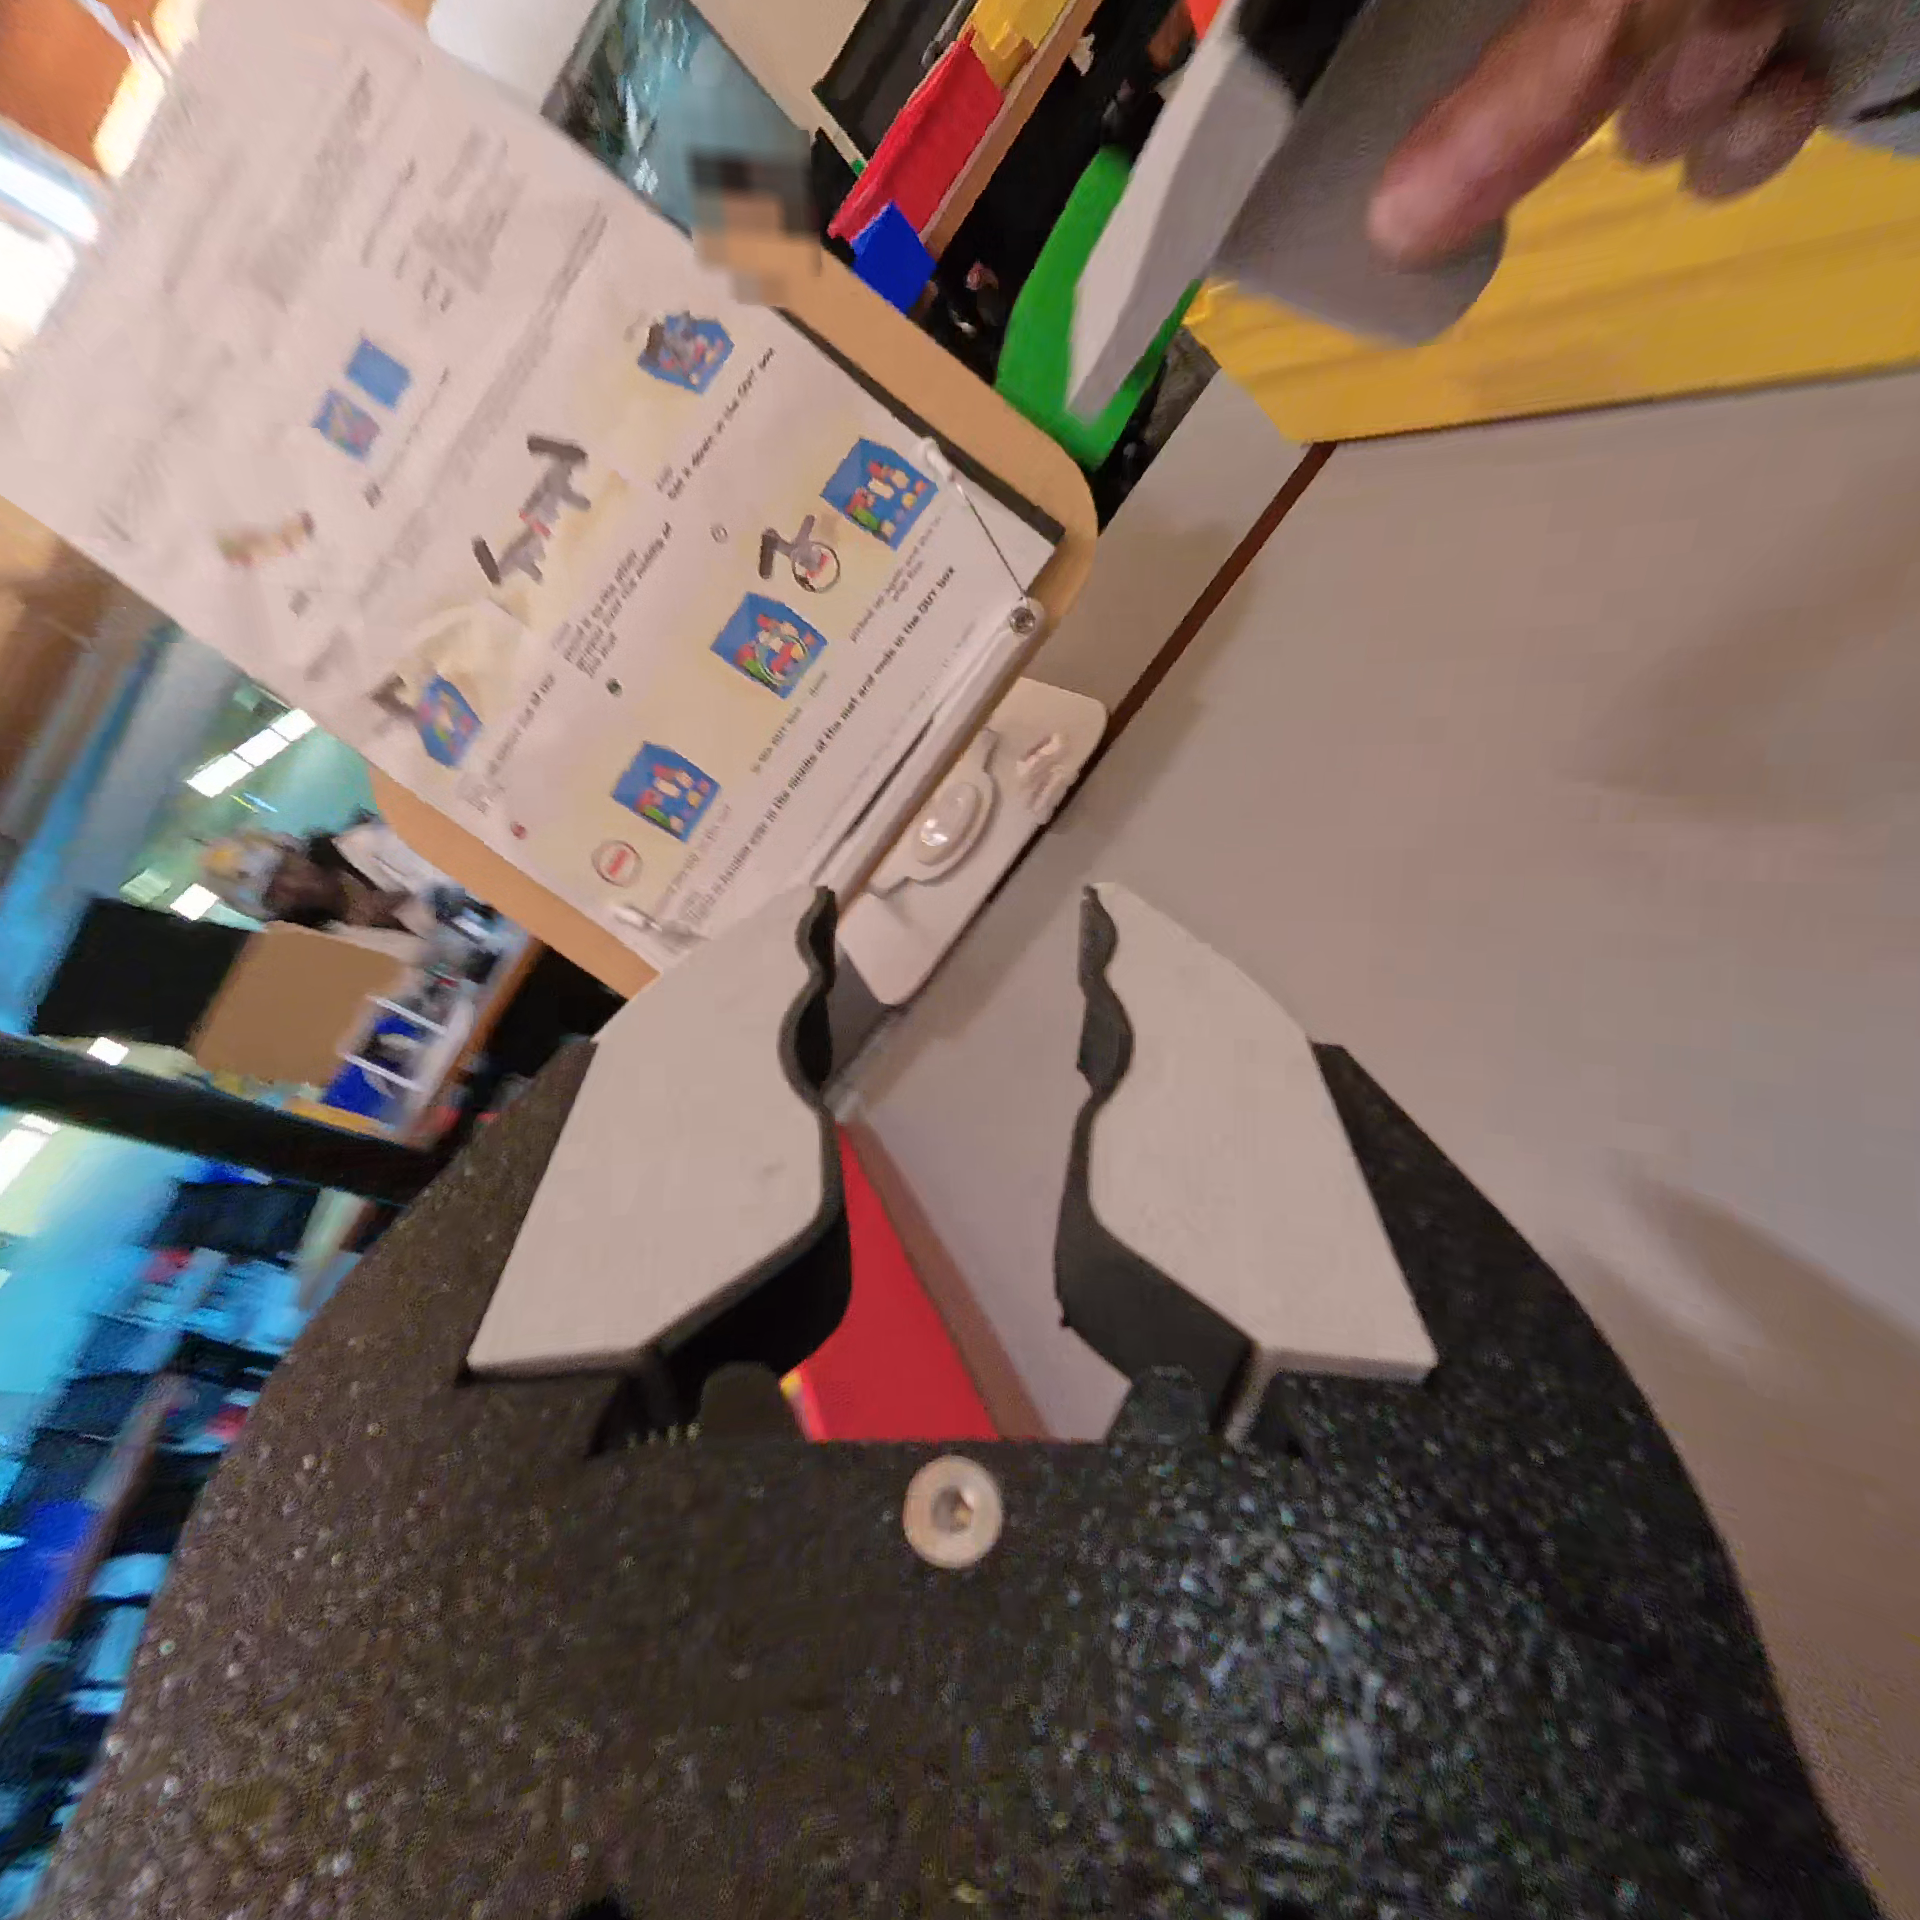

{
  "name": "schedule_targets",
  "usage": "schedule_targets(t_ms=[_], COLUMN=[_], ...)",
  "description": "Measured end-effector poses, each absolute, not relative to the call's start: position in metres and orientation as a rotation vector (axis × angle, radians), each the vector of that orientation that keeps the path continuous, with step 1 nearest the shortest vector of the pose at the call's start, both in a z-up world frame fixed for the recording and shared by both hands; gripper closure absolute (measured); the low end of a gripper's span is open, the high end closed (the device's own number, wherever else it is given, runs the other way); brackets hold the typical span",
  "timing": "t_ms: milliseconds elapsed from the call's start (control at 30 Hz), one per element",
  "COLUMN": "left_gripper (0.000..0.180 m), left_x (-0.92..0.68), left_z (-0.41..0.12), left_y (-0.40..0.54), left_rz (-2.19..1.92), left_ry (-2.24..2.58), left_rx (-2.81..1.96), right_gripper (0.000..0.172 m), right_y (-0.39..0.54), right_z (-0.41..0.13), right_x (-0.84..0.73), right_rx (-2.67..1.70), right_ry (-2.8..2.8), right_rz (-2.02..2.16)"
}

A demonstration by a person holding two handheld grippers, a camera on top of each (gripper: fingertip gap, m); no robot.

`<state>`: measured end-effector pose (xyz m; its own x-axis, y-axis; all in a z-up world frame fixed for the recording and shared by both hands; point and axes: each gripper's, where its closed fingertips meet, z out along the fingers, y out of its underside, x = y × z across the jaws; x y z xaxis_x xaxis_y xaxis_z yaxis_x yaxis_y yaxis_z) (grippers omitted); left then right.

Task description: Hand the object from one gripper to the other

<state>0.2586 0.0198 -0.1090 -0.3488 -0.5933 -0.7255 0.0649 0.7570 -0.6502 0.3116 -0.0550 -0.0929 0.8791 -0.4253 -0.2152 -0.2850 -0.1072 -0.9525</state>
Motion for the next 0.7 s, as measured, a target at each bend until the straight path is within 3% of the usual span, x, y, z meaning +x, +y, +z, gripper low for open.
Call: schedule_targets(t_ms=[33,367,567,700], left_gripper=[0.137,0.136,0.137,0.138], left_x=[0.258,0.245,0.240,0.239], left_z=[-0.113,-0.161,-0.181,-0.188], left_y=[0.023,0.054,0.065,0.068], left_rz=[-0.763,-0.885,-0.838,-0.822], left_ry=[1.831,1.985,2.039,2.063], left_rx=[-0.471,-0.852,-0.903,-0.916], right_gripper=[0.147,0.147,0.147,0.147], right_y=[-0.079,-0.316,-0.377,-0.368], right_z=[-0.097,-0.177,-0.227,-0.240], right_x=[0.330,0.399,0.395,0.397], right_rx=[-1.713,-1.799,-1.900,-1.935], right_ry=[0.633,1.392,1.602,1.579], right_rz=[-0.237,-0.779,-0.832,-0.765])
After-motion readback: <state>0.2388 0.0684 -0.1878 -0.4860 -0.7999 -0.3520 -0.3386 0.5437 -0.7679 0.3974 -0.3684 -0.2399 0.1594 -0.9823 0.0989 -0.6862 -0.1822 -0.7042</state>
